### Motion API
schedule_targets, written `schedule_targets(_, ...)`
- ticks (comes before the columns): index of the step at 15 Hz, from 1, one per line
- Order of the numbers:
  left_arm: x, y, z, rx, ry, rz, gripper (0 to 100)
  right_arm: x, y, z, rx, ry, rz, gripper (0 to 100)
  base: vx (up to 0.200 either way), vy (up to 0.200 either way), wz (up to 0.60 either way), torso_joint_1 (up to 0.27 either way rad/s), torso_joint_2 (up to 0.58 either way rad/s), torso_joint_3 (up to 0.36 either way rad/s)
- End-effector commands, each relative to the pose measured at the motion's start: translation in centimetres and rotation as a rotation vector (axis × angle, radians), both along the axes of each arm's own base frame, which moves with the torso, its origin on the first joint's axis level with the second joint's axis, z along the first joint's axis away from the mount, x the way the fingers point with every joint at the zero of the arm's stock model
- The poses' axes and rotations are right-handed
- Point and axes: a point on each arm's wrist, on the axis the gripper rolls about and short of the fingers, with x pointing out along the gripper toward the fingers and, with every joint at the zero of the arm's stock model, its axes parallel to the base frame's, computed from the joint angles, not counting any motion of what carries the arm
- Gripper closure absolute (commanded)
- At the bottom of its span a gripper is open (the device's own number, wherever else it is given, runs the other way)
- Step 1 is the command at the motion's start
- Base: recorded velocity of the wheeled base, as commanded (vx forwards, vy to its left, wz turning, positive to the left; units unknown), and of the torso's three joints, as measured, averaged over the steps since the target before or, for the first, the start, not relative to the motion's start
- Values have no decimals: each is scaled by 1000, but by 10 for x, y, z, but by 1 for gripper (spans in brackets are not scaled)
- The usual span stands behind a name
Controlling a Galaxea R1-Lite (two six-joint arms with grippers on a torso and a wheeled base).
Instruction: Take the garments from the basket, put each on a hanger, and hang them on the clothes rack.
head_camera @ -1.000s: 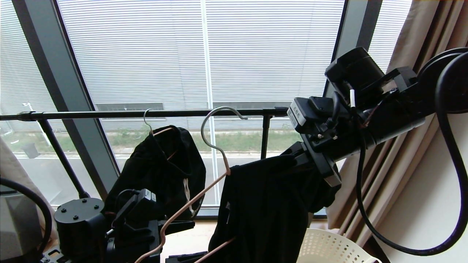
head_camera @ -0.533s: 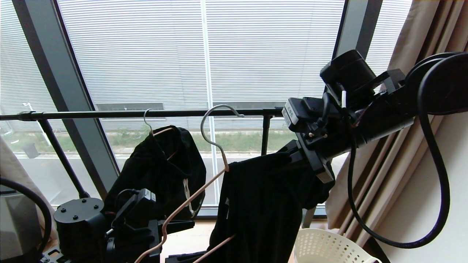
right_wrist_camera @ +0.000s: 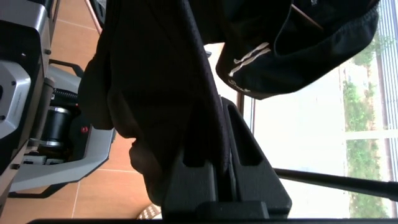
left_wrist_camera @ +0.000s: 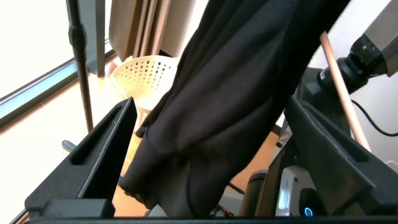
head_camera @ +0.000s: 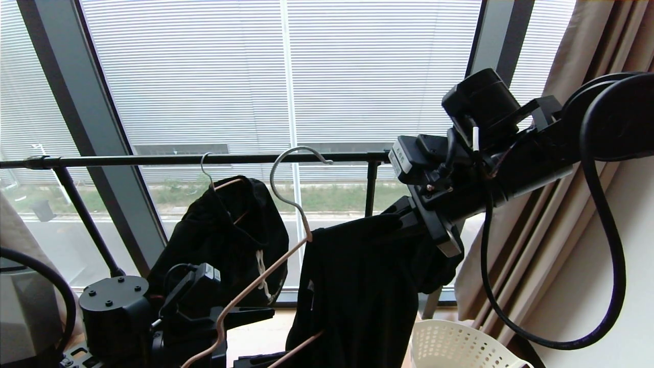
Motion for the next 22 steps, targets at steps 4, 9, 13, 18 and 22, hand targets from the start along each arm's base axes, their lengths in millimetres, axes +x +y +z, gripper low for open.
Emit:
schedule_targets(4, -1, -2, 0, 0, 1, -9, 0, -6, 9, 3, 14, 1, 35, 100, 0, 0, 0, 0, 0, 0)
schedule_targets(9, 2, -2, -2, 1, 4, -3, 100, -7, 9, 4, 19, 3, 39, 100, 0, 0, 0, 0, 0, 0)
schedule_targets(13, 5, 2, -1, 0, -2, 18, 100, -6, -17, 14, 54, 0, -7, 100, 0, 0, 0, 0, 0, 0)
schedule_targets(18, 6, 3, -1, 0, -3, 24, 100, 5, -44, 5, 38, 26, -99, 100, 0, 0, 0, 0, 0, 0)
schedule_targets(22, 7, 6, -1, 0, -5, 39, 100, 16, -56, -5, 57, -9, -146, 100, 0, 0, 0, 0, 0, 0)
